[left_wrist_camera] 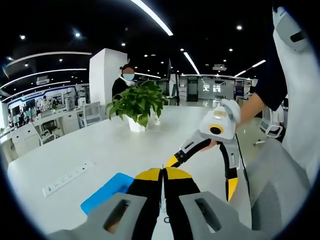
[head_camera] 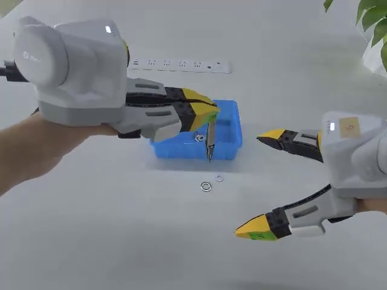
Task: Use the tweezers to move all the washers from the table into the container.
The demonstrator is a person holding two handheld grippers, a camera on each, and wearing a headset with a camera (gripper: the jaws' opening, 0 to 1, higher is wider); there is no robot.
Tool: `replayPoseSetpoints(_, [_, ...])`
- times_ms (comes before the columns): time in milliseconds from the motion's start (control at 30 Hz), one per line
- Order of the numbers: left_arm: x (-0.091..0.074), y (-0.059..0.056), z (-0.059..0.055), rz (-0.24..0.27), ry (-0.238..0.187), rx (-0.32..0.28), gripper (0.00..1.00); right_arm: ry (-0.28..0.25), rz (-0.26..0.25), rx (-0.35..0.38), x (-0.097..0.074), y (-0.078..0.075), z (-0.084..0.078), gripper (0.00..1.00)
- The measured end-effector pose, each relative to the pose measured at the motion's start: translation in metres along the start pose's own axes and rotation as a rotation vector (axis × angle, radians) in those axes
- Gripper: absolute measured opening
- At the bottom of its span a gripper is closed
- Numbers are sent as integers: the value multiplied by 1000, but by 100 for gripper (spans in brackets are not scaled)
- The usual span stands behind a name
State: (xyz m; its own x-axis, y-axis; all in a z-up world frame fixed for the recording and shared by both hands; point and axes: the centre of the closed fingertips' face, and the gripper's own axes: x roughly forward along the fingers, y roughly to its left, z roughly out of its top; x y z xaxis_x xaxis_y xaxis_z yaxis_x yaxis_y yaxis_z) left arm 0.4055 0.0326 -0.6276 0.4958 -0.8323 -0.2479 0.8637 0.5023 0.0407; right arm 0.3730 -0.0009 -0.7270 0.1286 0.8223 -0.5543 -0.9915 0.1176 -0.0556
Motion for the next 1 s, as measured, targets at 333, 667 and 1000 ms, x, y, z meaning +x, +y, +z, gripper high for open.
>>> replayPoseSetpoints(333, [1, -23, -21, -24, 39, 8, 4, 2, -27, 100, -10, 10, -27, 100])
replayPoseSetpoints(667, [3, -22, -37, -23, 63, 67, 4, -5, -16, 138, -17, 23, -34, 100])
replayPoseSetpoints(1000, [14, -22, -49, -42, 74, 53, 4, 6, -16, 200, -17, 31, -54, 100])
